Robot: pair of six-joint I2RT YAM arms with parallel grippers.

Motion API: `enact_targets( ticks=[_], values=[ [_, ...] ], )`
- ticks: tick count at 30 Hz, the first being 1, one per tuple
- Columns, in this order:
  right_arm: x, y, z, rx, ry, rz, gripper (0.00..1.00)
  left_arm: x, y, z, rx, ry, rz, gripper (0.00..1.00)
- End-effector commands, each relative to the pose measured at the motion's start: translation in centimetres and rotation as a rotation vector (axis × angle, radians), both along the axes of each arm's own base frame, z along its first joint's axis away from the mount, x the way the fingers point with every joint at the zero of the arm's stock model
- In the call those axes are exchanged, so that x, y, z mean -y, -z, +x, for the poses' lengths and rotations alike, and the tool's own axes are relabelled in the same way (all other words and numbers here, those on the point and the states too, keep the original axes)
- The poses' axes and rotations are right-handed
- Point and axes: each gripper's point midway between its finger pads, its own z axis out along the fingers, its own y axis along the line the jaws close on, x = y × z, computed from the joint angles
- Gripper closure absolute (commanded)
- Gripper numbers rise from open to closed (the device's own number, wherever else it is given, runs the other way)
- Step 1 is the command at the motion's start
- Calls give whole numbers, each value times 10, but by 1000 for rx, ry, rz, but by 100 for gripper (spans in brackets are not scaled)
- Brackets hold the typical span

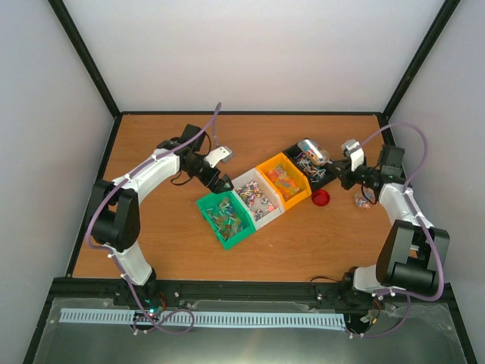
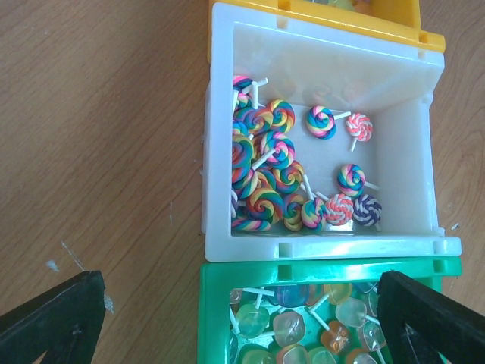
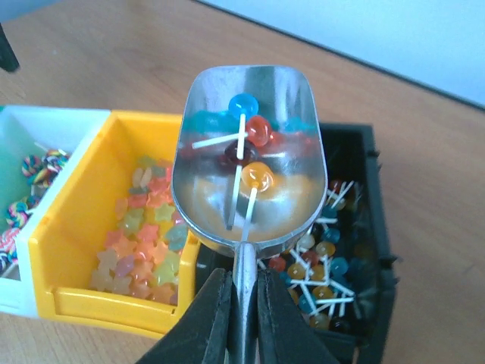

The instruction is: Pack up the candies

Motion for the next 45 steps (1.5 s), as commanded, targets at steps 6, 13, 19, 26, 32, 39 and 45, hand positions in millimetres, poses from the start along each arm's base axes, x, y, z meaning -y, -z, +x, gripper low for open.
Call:
enact_targets(
  ticks=[6, 13, 19, 26, 32, 39, 45],
  values=[
    [27, -63, -18, 46, -67, 29, 97, 2, -27, 3, 51, 21, -31, 0],
    [65, -81, -47, 11, -11, 30, 97, 6, -35, 5, 59, 30, -50, 0],
    [113, -88, -80, -30, 81, -13, 97, 8, -35, 2, 63, 40, -69, 0],
    [154, -90, -118, -71, 191, -84, 97, 9, -35, 1, 71, 50, -82, 0],
    [172, -70, -141, -152, 239, -172, 97, 5, -23, -2, 72, 61, -51, 0],
    [185, -62, -155, -220, 265, -260, 97, 3, -18, -5, 85, 55, -52, 0],
    [194, -59, -159, -269, 281, -294, 97, 2, -13, -5, 93, 58, -50, 0]
  ],
)
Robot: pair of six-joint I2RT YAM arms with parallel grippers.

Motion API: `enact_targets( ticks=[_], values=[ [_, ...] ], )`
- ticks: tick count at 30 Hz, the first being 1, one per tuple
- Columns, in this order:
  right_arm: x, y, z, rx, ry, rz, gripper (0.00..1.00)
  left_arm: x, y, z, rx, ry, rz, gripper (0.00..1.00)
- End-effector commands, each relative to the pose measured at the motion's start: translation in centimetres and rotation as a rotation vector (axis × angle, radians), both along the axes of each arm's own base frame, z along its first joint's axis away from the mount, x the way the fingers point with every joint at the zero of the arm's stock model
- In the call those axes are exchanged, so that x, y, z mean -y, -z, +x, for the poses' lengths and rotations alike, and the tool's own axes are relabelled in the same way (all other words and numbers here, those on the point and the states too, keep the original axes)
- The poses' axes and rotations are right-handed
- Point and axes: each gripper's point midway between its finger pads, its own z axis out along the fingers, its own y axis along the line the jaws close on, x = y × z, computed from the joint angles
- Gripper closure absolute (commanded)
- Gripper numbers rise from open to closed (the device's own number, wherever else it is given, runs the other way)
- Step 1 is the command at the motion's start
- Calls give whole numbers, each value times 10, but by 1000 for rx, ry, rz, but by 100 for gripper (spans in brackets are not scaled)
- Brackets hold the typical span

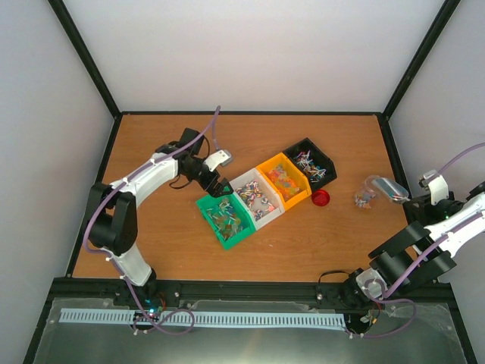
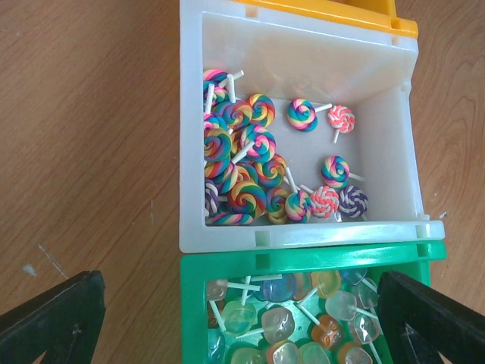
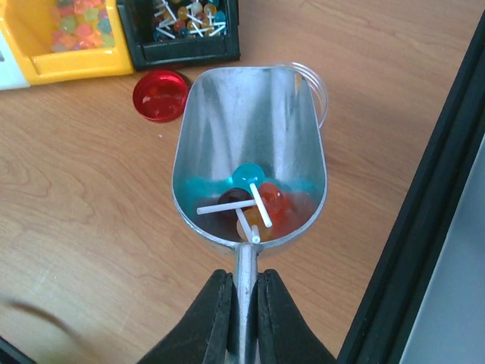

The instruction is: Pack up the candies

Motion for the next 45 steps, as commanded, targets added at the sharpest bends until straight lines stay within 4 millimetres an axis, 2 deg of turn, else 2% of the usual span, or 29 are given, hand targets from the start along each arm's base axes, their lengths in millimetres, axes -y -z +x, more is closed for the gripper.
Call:
enact_targets(
  ticks=[1, 22, 45],
  values=[
    [7, -5, -4, -29, 14, -51, 97, 1, -14, 7, 83, 18, -23, 0],
    [17, -1, 15, -144, 46, -101, 97, 2, -11, 8, 79, 20, -28, 0],
    [20, -2, 16, -216, 24, -183, 97, 2, -10, 9, 81, 20, -25, 0]
  ],
)
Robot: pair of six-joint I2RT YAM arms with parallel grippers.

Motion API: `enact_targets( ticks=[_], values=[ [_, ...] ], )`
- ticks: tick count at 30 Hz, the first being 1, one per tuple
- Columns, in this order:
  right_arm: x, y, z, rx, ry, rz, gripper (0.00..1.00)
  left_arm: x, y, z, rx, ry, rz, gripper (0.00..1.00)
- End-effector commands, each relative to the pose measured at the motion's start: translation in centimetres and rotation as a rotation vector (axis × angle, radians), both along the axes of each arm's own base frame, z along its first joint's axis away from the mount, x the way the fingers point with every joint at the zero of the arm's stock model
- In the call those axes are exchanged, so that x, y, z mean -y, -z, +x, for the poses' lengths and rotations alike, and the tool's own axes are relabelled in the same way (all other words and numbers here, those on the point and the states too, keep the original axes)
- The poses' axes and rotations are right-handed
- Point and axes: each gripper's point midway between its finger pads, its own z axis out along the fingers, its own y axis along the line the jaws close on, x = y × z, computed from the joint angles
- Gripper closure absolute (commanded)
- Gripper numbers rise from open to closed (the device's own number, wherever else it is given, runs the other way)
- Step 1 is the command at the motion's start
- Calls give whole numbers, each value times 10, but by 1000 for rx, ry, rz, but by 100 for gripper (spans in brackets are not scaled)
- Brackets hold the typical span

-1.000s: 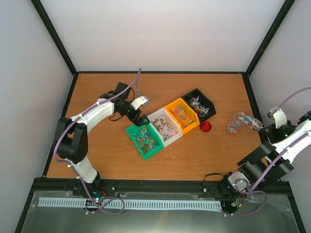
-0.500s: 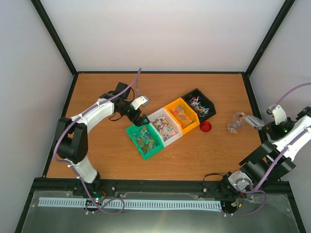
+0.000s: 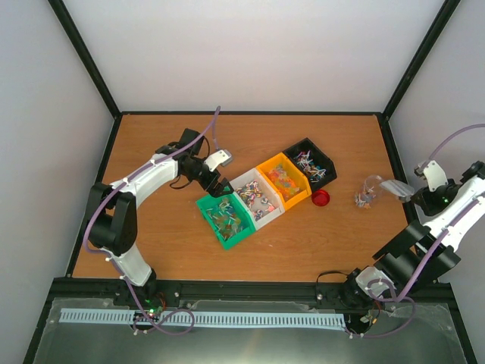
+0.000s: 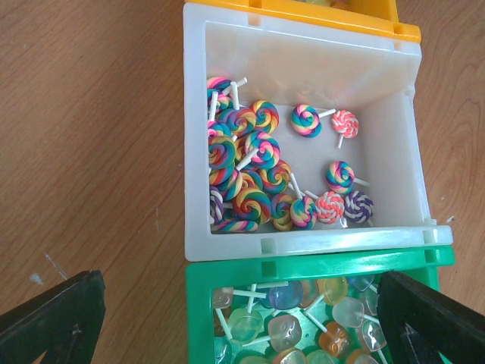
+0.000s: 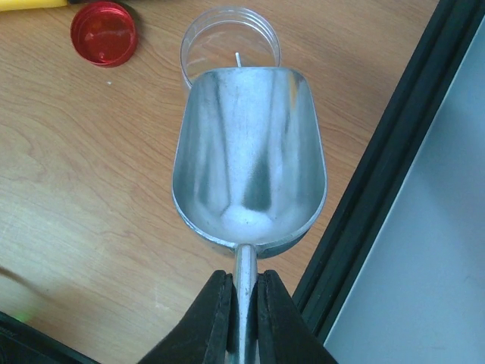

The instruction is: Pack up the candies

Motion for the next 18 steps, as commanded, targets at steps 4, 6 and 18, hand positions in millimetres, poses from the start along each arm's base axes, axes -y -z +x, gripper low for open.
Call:
enact_targets(
  ticks=[4, 6, 18],
  values=[
    [-1, -6, 3, -36, -21, -36, 97, 1, -11, 7, 54, 15, -13, 0],
    [-1, -7, 4, -41, -26, -45, 97, 1, -10, 7, 51, 15, -14, 0],
    [-4, -9, 8, -92, -57, -107, 97, 1, -10, 6, 49, 15, -13, 0]
  ],
)
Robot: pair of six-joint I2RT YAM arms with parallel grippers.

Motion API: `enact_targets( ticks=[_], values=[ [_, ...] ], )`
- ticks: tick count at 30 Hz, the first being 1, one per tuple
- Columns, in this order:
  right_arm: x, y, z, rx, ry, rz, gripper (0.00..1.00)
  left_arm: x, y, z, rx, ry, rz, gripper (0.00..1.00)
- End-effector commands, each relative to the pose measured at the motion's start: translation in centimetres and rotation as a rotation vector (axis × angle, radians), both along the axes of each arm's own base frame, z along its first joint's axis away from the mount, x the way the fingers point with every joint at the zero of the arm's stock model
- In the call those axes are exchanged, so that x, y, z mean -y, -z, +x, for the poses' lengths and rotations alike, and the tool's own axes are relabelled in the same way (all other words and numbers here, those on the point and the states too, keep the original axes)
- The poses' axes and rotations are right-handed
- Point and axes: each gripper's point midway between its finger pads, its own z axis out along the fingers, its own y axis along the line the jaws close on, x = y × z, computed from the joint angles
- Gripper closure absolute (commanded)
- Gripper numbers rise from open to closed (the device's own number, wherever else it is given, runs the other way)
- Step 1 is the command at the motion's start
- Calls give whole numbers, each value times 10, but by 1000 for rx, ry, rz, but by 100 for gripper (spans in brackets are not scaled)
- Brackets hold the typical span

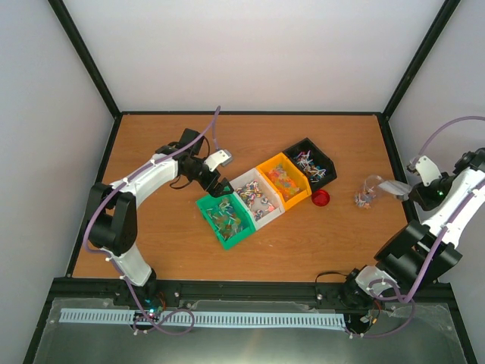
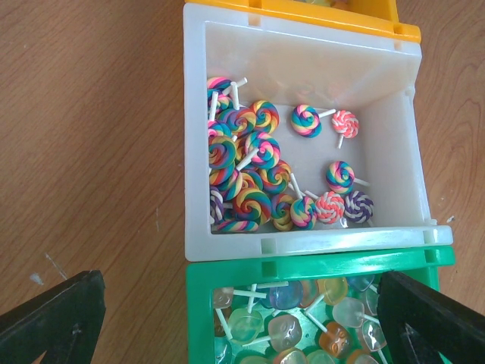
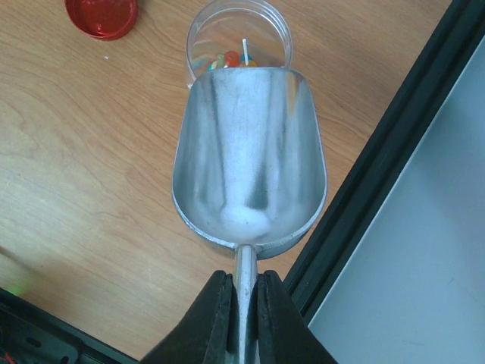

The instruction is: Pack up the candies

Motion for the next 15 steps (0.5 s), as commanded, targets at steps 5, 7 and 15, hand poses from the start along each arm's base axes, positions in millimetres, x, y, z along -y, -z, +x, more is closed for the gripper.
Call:
enact_targets(
  ticks=[5, 7, 15],
  values=[
    [2, -14, 3, -11, -7, -63, 97, 0, -10, 6, 48, 14, -11, 0],
    [2, -20, 4, 5, -12, -76, 97, 0, -10, 6, 53, 14, -9, 0],
    [-18, -49, 14, 141, -80, -50, 97, -2, -9, 8, 58, 4, 6, 0]
  ],
)
